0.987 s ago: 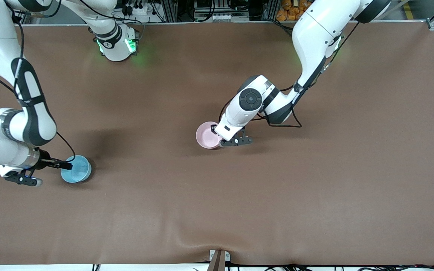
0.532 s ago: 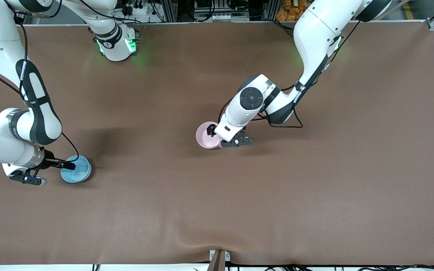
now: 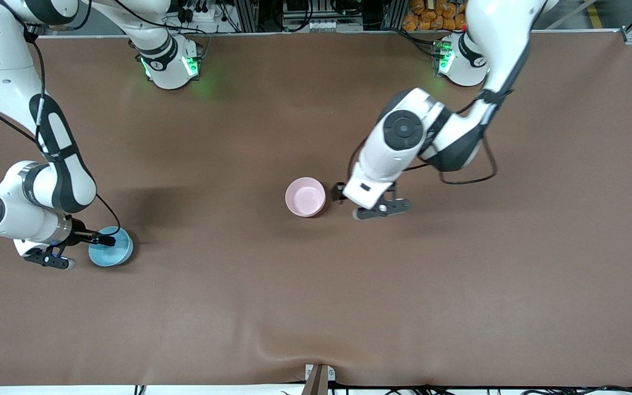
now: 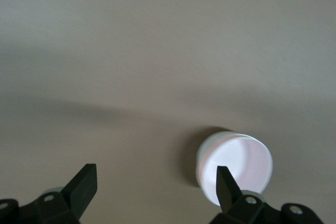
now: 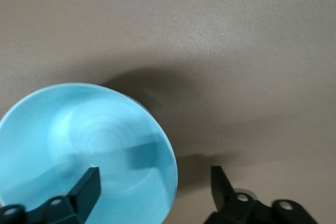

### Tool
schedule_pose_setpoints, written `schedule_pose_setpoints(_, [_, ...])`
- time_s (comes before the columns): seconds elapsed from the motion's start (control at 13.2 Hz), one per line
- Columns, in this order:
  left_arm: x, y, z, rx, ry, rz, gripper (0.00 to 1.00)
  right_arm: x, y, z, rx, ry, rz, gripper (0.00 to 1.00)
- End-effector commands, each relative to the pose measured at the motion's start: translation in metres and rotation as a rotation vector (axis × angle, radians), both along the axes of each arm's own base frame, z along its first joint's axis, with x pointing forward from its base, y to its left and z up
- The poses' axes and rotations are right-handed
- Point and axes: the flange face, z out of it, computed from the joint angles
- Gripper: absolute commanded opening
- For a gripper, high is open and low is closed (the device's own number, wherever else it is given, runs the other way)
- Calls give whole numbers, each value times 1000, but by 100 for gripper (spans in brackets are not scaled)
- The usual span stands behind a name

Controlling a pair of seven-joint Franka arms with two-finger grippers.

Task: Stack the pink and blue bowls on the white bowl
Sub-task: 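Open the left gripper and withdraw while the right gripper lifts the blue bowl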

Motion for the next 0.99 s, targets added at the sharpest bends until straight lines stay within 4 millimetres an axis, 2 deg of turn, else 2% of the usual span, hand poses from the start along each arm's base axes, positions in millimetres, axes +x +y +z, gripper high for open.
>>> schedule_pose_setpoints(0.0, [14, 21, 31, 55, 3, 14, 100, -2, -1, -7, 2, 2, -9, 2])
schedule_pose_setpoints(0.08, [20, 33, 39, 62, 3, 13, 100, -2, -1, -7, 3, 2, -10, 0])
schedule_pose_setpoints(0.3, [41, 91, 49, 90, 12, -148, 100, -1, 0, -5, 3, 1, -7, 0])
schedule_pose_setpoints(0.38, [46, 106, 58, 88, 7, -171, 100, -1, 0, -3, 3, -1, -7, 0])
schedule_pose_setpoints(0.61, [46, 142, 88, 105, 18, -207, 100, 1, 0, 1, 1, -8, -7, 0])
schedule_pose_setpoints(0.68, [45, 159, 101, 114, 25, -211, 100, 1, 0, 2, 1, -11, -7, 0])
schedule_pose_setpoints(0.84, [37, 179, 129, 118, 29, -245, 100, 2, 0, 6, -1, -19, -7, 0])
schedule_pose_setpoints(0.91, [36, 200, 145, 113, 24, -244, 100, 3, 0, 11, -2, -25, -7, 0])
